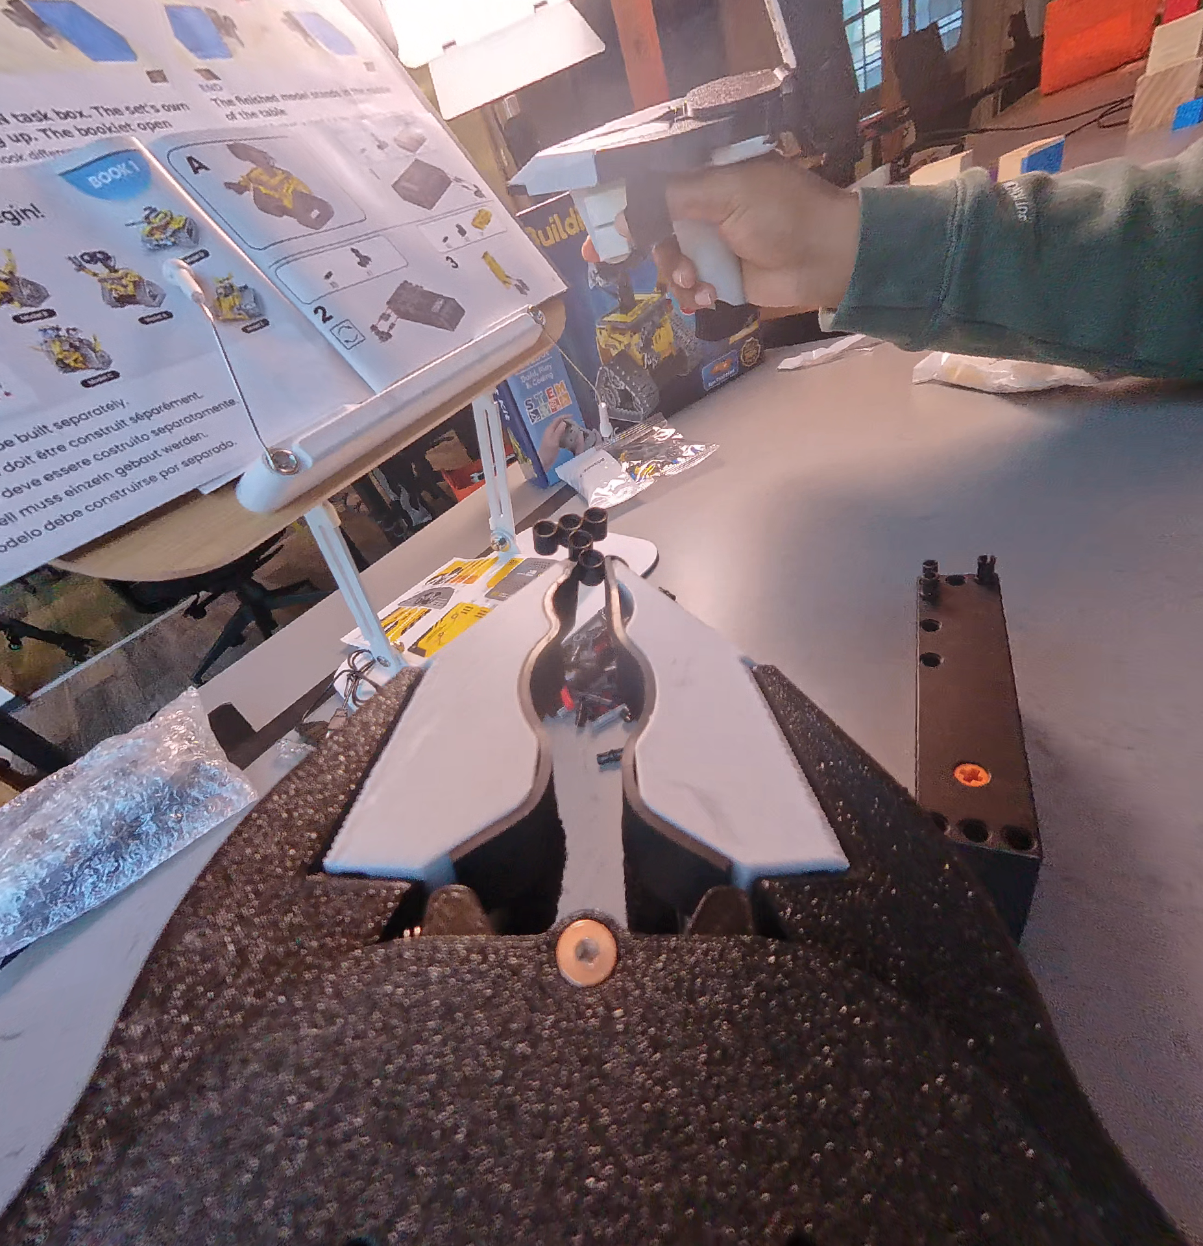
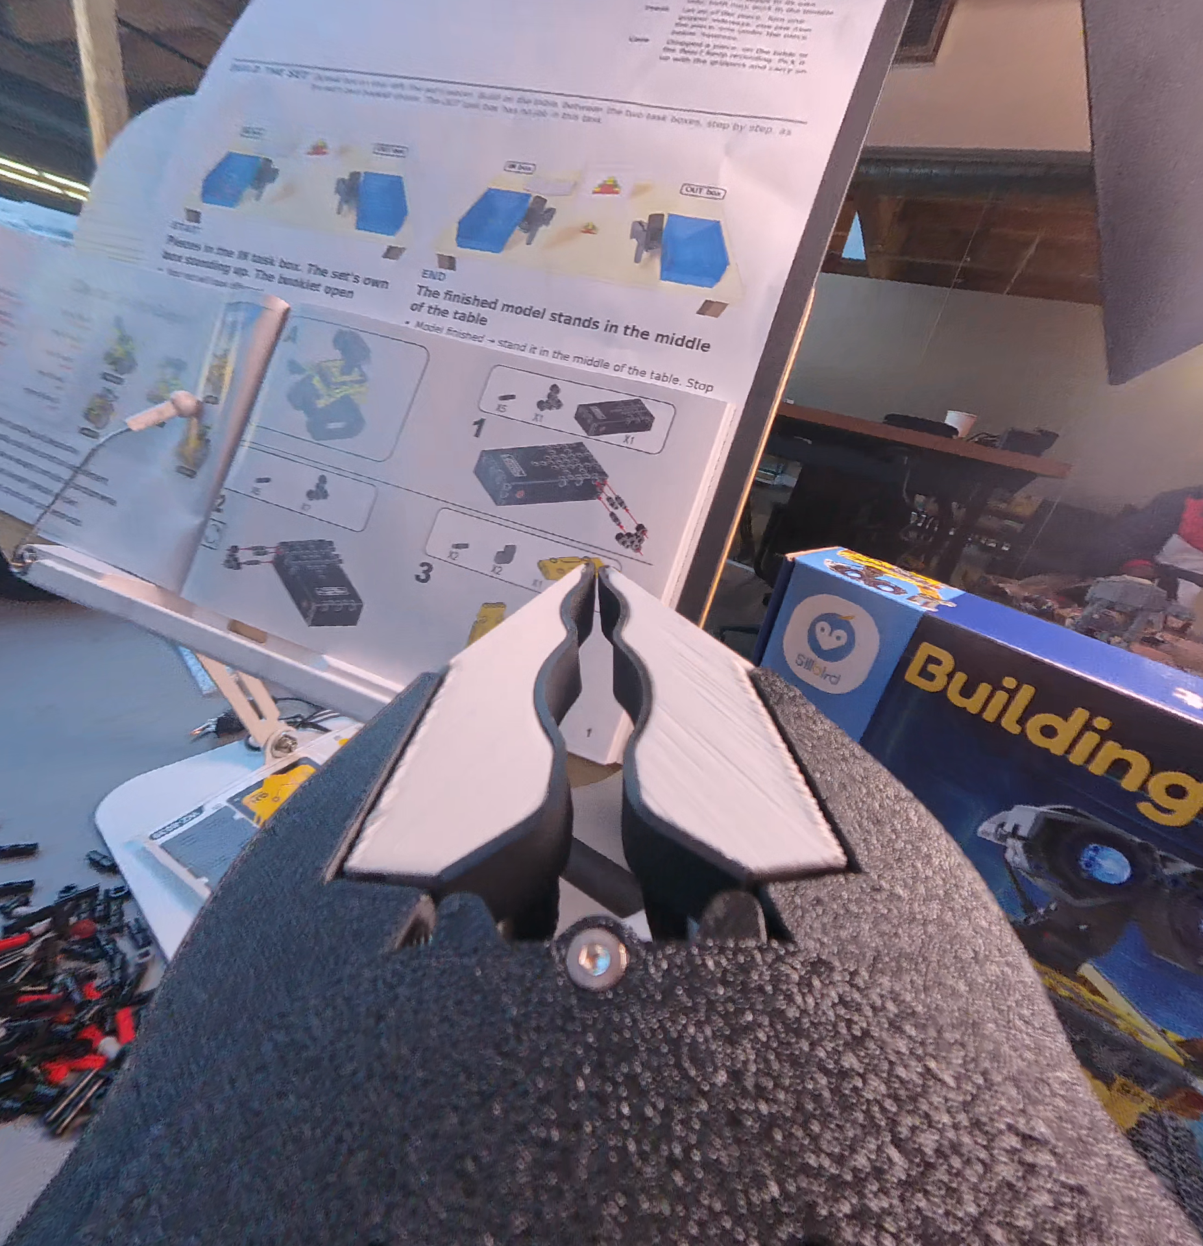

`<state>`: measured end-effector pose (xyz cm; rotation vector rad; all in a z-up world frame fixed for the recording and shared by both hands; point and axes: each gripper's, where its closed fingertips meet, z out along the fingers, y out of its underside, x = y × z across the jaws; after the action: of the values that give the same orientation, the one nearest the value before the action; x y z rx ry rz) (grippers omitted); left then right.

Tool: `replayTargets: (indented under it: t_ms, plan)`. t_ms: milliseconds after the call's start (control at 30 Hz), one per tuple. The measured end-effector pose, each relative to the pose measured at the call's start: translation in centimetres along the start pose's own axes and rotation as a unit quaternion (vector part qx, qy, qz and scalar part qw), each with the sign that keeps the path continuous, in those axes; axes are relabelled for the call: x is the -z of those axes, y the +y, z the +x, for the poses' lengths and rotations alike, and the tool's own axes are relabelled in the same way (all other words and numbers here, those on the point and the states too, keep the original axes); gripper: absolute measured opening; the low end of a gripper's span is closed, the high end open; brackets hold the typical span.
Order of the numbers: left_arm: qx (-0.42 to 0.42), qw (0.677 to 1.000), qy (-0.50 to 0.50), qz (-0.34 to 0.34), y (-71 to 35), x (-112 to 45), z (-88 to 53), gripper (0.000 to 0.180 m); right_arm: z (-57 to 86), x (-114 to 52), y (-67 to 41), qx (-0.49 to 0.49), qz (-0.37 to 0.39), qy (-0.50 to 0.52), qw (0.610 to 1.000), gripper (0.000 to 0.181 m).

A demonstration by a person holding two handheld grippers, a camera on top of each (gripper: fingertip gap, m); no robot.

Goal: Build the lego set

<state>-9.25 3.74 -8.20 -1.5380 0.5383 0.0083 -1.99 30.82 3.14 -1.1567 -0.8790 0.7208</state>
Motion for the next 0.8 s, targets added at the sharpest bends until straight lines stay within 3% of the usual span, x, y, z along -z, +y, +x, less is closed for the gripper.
replayTargets:
  t_ms: [800]
  plan:
    - [0.030,0.999,-0.011,-0.018,2.1,-0.9,-0.5,0.007,0.9,-1.6,0.5,0.025,0.003,-0.034,0.999,0.006]
